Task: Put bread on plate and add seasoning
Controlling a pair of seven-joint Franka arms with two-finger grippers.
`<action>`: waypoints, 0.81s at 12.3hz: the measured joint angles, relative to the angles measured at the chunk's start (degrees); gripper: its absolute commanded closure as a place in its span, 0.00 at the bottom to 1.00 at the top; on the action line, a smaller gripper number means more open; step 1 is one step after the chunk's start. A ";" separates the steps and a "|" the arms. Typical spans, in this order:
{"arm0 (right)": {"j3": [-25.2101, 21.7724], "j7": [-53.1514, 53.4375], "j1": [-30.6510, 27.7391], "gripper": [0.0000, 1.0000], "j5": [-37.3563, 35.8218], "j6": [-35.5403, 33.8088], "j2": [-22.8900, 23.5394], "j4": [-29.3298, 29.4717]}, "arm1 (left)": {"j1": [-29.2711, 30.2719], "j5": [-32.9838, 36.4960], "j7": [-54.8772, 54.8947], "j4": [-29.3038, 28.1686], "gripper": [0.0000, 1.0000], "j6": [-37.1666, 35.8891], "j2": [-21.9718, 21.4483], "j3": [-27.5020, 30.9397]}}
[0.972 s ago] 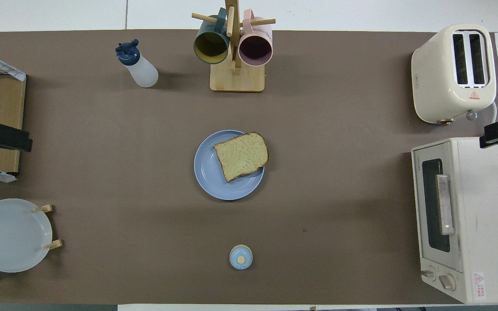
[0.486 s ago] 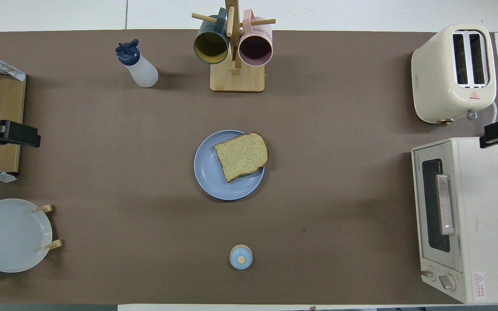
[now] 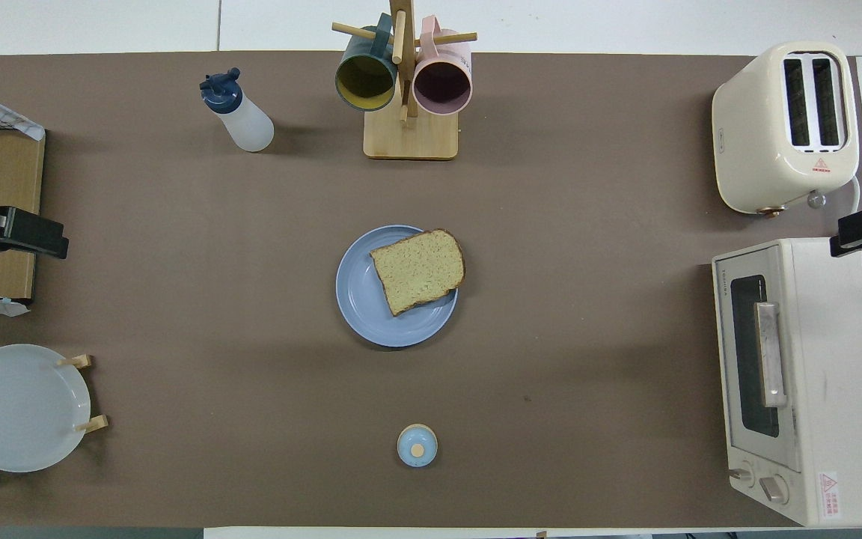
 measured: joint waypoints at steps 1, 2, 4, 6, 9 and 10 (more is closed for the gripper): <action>0.00 0.00 0.00 0.00 0.00 0.00 0.00 0.00 | -0.02 -0.01 0.00 0.14 0.00 0.00 0.05 -0.07; 0.00 0.00 0.00 0.00 0.00 0.00 0.00 0.00 | -0.03 -0.02 0.00 0.15 0.00 0.00 0.08 -0.12; 0.00 0.00 0.00 0.00 0.00 0.00 0.00 0.00 | -0.04 -0.02 -0.01 0.17 0.00 0.06 0.11 -0.06; 0.00 0.00 0.00 0.00 0.00 0.00 0.00 0.00 | -0.03 -0.02 -0.08 0.24 0.00 0.14 0.12 0.27; 0.00 0.00 0.00 0.00 0.00 0.00 0.00 0.00 | -0.04 -0.10 -2.21 0.30 0.00 1.79 0.12 0.26; 0.00 0.00 0.00 0.00 0.00 0.00 -0.01 0.00 | -0.04 -0.15 -2.36 0.31 0.00 2.01 0.12 0.23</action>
